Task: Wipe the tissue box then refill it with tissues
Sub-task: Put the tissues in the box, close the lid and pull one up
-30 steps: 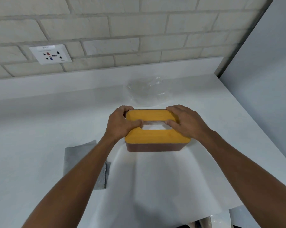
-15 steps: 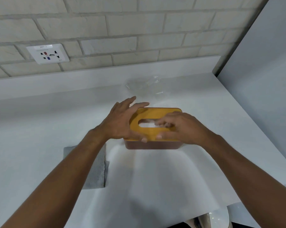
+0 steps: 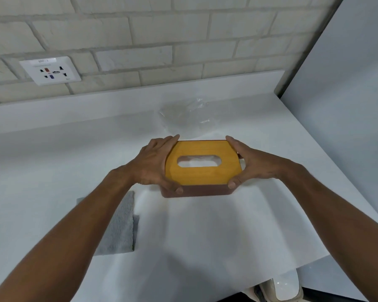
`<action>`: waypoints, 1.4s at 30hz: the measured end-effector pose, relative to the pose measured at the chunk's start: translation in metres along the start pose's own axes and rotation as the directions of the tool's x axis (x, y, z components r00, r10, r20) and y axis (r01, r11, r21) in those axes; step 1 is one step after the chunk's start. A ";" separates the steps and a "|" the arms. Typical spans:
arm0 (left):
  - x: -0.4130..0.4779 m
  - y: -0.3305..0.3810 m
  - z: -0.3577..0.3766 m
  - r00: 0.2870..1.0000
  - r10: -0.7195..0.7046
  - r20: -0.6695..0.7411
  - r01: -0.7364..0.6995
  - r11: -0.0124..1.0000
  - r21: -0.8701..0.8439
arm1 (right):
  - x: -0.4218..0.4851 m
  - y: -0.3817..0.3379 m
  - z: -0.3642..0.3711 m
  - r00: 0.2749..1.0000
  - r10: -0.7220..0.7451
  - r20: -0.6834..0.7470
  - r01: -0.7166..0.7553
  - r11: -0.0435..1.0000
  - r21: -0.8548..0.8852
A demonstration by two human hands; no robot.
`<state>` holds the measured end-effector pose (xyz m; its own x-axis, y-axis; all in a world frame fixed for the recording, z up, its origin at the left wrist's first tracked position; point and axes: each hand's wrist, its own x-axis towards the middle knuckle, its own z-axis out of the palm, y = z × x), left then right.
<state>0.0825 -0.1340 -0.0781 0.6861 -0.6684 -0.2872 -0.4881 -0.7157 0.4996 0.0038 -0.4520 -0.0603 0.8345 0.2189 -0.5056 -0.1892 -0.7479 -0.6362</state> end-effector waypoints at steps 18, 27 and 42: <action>0.003 -0.005 0.010 0.996 0.039 -0.076 -0.045 0.996 -0.079 | 0.007 0.000 -0.005 0.996 -0.080 -0.043 0.080 0.997 -0.001; -0.014 -0.021 0.025 0.994 -0.017 -0.103 -0.034 0.881 -0.472 | 0.001 0.020 0.019 0.999 -0.033 -0.020 0.038 0.961 0.275; 0.001 -0.019 0.007 0.996 0.002 -0.094 -0.042 0.904 -0.426 | 0.016 0.022 0.004 0.997 -0.073 0.036 0.059 0.949 0.309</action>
<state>0.0887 -0.1226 -0.0935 0.7332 -0.6474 -0.2080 -0.2398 -0.5324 0.8118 0.0107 -0.4622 -0.0846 0.8271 0.2955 -0.4781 -0.2907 -0.5031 -0.8139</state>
